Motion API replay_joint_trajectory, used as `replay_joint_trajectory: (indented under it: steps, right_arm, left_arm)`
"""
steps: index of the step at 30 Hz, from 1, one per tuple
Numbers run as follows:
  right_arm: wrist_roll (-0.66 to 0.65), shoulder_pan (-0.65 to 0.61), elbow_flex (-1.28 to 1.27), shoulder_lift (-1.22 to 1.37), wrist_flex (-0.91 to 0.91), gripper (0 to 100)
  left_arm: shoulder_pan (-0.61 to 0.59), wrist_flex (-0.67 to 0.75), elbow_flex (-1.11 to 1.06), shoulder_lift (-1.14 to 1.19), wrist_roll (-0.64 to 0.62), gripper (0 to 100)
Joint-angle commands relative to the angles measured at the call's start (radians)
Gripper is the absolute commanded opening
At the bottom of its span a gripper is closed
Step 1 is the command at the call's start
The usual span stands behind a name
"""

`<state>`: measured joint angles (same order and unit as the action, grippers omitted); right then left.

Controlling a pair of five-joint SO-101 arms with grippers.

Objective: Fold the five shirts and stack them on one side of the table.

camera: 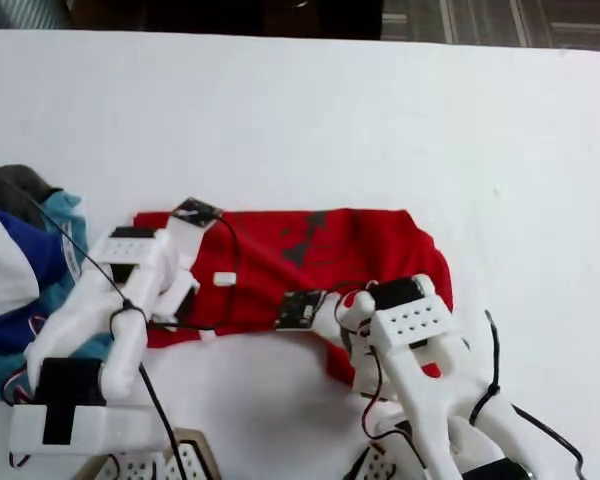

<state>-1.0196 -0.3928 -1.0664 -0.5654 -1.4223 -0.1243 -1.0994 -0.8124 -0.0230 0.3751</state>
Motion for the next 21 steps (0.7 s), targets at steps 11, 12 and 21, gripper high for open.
replay_joint_trajectory:
  steps: [11,12,21]
  right_arm:
    - [0.008,-0.002,-0.161,-0.018,0.222,27.8]
    - [0.008,-0.001,-0.170,-0.018,0.236,27.5]
    - [0.052,0.005,-0.170,0.128,0.323,27.2]
  left_arm:
    - [0.005,0.011,0.019,0.026,0.002,3]
    - [0.005,0.011,0.019,0.026,0.002,3]
    - [0.005,0.011,0.019,0.026,0.002,3]
